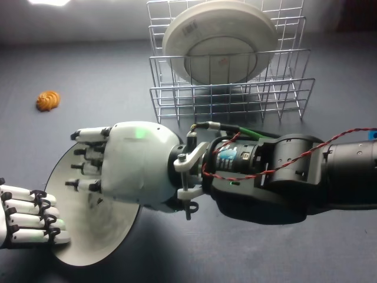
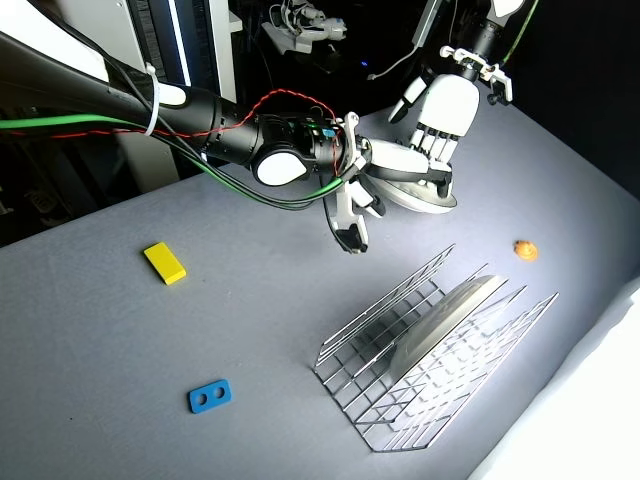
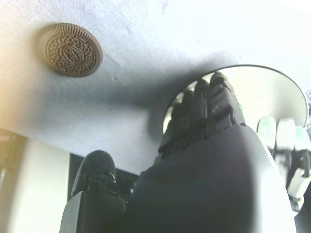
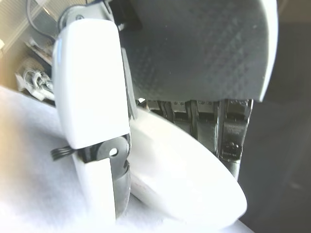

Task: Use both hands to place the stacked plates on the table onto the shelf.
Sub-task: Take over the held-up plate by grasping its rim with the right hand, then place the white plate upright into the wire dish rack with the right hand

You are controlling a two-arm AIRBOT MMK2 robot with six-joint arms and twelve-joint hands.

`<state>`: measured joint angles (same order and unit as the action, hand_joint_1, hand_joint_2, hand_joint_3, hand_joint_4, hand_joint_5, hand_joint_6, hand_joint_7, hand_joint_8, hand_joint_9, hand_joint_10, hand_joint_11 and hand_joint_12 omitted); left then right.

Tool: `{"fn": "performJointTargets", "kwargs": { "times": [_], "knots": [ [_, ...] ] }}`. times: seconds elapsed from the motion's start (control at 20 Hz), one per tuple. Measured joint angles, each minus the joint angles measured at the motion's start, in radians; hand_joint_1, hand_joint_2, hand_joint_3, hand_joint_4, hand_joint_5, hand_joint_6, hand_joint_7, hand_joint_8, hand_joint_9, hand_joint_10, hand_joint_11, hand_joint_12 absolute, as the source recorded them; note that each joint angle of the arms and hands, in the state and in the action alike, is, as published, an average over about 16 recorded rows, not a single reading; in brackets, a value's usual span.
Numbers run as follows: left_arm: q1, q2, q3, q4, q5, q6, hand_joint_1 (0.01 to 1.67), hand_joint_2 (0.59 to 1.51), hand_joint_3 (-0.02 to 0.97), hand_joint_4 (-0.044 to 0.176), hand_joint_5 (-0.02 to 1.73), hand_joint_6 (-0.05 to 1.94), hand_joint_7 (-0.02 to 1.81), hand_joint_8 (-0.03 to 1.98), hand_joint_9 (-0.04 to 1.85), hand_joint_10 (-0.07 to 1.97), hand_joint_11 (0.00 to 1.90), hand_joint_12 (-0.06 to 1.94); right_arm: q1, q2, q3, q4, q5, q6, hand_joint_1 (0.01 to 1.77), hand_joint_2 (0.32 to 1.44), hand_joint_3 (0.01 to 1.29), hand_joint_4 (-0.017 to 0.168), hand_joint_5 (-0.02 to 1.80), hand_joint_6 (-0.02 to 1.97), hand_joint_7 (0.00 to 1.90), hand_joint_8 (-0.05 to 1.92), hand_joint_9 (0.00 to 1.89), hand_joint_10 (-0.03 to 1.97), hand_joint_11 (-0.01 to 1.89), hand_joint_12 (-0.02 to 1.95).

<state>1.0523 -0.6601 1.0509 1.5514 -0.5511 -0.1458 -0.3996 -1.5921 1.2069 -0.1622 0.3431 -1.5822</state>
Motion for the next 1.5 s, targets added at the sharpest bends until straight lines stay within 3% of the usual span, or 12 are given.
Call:
{"fn": "performJointTargets", "kwargs": {
  "times": [0.25, 0.65, 1.0, 1.2, 1.5],
  "knots": [
    [-0.001, 0.001, 0.004, -0.018, 0.001, -0.005, 0.02, 1.234, 0.016, -0.008, 0.0, -0.03, 0.04, 0.0, 0.03, 0.01, 0.02, 0.01, 0.0, -0.023, 0.019, -0.003, 0.011, -0.011, 1.1, 1.06, 0.01, -0.001, 0.52, 0.19, 0.63, 0.2, 0.69, 0.18, 0.39, 1.25],
    [-0.026, 0.006, 0.016, -0.071, 0.005, -0.009, 0.02, 1.23, 0.015, 0.0, 0.02, -0.02, 0.05, 0.0, 0.04, 0.01, 0.02, 0.02, -0.001, -0.025, 0.014, -0.006, 0.034, -0.026, 1.11, 1.05, 0.01, -0.006, 0.72, 0.43, 0.82, 0.75, 0.98, 0.62, 0.81, 1.28],
    [-0.09, 0.013, 0.038, -0.111, 0.013, -0.009, 0.02, 1.224, 0.014, 0.002, 0.05, 0.0, 0.06, 0.01, 0.04, 0.02, 0.02, 0.07, -0.002, -0.001, -0.001, -0.003, 0.05, -0.03, 1.16, 1.05, 0.01, -0.008, 0.73, 0.57, 0.83, 1.1, 0.99, 1.04, 0.92, 1.34],
    [-0.144, 0.016, 0.057, -0.117, 0.014, -0.009, 0.02, 1.22, 0.015, 0.001, 0.07, 0.01, 0.07, 0.01, 0.05, 0.02, 0.02, 0.1, -0.002, 0.028, -0.027, 0.007, 0.055, -0.031, 1.19, 1.05, 0.01, -0.011, 0.73, 0.63, 0.84, 1.11, 0.96, 1.19, 0.91, 1.34],
    [-0.226, 0.02, 0.088, -0.121, 0.01, -0.009, 0.02, 1.217, 0.015, -0.002, 0.07, 0.02, 0.07, 0.01, 0.06, 0.02, 0.02, 0.14, 0.008, 0.103, -0.108, 0.053, 0.055, -0.031, 1.22, 1.05, 0.01, -0.009, 0.74, 0.83, 0.85, 1.13, 0.93, 1.23, 0.88, 1.34]
  ]
}}
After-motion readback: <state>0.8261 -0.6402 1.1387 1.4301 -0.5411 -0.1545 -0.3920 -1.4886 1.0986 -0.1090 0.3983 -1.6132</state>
